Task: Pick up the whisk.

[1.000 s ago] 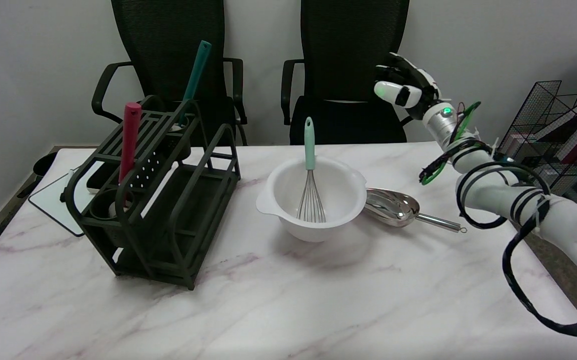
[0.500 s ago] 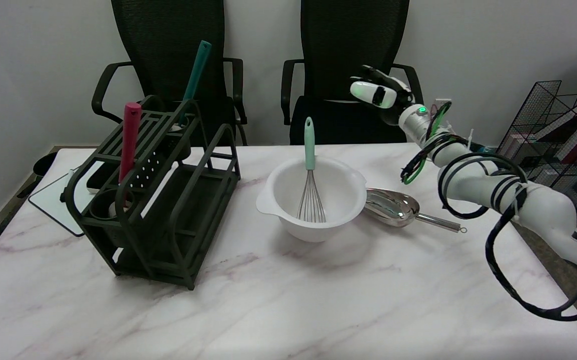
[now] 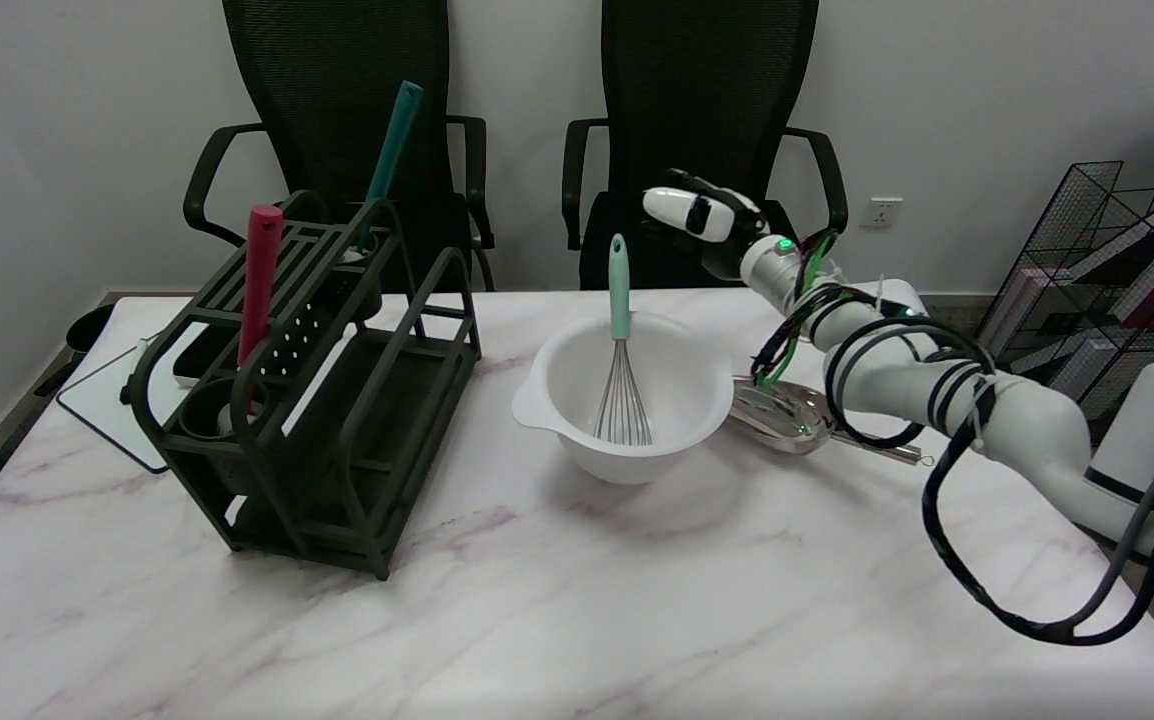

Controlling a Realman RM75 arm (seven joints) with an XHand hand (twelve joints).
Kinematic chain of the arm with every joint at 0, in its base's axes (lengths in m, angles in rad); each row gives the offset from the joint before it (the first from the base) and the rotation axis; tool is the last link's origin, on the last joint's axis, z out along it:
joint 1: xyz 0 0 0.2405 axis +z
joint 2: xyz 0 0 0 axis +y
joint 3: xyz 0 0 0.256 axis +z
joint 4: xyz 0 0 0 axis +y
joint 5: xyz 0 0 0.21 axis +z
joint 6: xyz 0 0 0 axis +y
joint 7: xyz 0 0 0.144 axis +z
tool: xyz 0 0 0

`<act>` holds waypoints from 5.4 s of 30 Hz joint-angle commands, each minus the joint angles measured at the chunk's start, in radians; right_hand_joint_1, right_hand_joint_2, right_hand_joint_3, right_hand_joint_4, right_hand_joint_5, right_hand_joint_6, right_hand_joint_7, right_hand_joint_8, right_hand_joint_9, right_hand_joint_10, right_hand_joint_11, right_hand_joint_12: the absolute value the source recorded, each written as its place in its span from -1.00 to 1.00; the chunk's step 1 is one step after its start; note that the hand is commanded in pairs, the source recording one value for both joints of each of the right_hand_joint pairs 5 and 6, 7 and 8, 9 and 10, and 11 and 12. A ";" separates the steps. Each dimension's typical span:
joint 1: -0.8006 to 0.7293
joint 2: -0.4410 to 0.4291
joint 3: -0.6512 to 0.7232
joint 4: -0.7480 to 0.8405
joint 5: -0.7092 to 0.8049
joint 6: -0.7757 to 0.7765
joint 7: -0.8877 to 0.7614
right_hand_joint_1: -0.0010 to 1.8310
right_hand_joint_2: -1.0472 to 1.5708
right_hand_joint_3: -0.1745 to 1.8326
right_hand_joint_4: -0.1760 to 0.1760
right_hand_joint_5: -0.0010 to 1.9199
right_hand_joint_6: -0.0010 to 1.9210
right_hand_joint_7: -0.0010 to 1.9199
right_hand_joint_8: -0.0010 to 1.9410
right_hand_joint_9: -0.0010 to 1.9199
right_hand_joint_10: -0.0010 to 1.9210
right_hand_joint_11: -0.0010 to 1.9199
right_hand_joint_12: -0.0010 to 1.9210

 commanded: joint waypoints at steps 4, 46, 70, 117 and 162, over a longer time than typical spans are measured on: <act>-0.015 -0.115 -0.011 0.028 -0.009 -0.019 0.024 0.20 -0.41 0.34 0.00 -0.90 -0.90 -0.52 -0.52 -0.55 -0.55 -0.52 -0.52; -0.008 -0.120 -0.017 0.010 -0.011 -0.019 0.024 0.22 -0.32 0.32 0.00 -0.89 -0.89 -0.47 -0.48 -0.31 -0.31 0.17 0.17; -0.130 -0.055 0.055 -0.165 -0.011 0.062 0.021 0.23 -0.17 0.32 0.00 -0.82 -0.82 -0.31 -0.32 -0.08 -0.09 0.21 0.21; -0.249 -0.015 0.139 -0.249 -0.013 0.161 0.021 0.04 0.43 0.04 0.00 0.76 0.76 0.80 0.78 0.90 0.90 0.75 0.75; -0.695 0.060 0.542 -0.845 -0.001 0.242 0.050 0.01 1.00 -0.01 0.00 1.00 1.00 1.00 0.98 1.00 1.00 1.00 1.00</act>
